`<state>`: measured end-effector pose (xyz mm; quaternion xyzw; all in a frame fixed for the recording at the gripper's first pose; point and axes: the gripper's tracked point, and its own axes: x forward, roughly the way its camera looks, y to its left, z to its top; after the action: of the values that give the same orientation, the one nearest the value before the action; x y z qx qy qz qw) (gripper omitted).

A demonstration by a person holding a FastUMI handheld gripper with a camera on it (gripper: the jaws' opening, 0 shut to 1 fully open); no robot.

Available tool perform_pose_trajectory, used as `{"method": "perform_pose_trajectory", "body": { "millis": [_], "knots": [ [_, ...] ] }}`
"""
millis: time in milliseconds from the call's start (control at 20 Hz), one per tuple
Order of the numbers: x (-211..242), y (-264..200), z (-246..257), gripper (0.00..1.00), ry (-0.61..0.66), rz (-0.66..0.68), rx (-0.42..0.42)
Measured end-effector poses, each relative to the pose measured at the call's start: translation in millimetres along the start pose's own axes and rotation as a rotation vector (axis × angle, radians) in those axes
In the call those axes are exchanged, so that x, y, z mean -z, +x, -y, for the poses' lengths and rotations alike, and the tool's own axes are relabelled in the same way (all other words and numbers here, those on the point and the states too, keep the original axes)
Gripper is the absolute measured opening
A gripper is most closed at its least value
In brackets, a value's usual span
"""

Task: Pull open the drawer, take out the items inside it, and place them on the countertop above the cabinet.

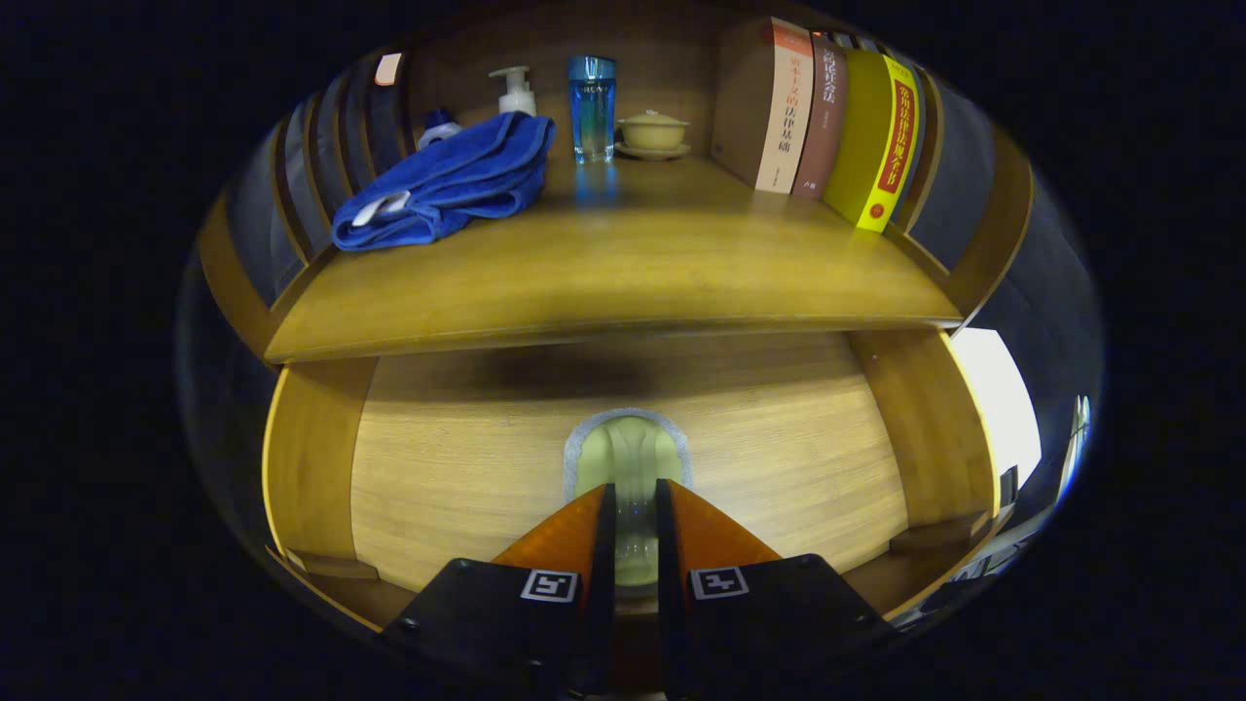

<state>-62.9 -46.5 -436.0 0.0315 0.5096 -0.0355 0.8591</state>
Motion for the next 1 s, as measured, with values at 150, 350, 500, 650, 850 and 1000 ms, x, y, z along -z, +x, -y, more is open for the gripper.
{"method": "perform_pose_trajectory", "body": {
  "millis": [150,350,500,650,850,1000],
  "knots": [
    [-13,-30,-3,0.29,-0.018,0.016,-0.027],
    [-30,-63,-9,0.28,-0.037,0.037,-0.058],
    [-51,-82,-8,0.28,-0.066,0.057,-0.062],
    [-82,-93,-7,0.29,-0.068,0.098,-0.058],
    [-124,-96,-1,0.28,-0.075,0.135,-0.034],
    [-147,-88,3,0.28,-0.078,0.145,-0.017]
  ]
}}
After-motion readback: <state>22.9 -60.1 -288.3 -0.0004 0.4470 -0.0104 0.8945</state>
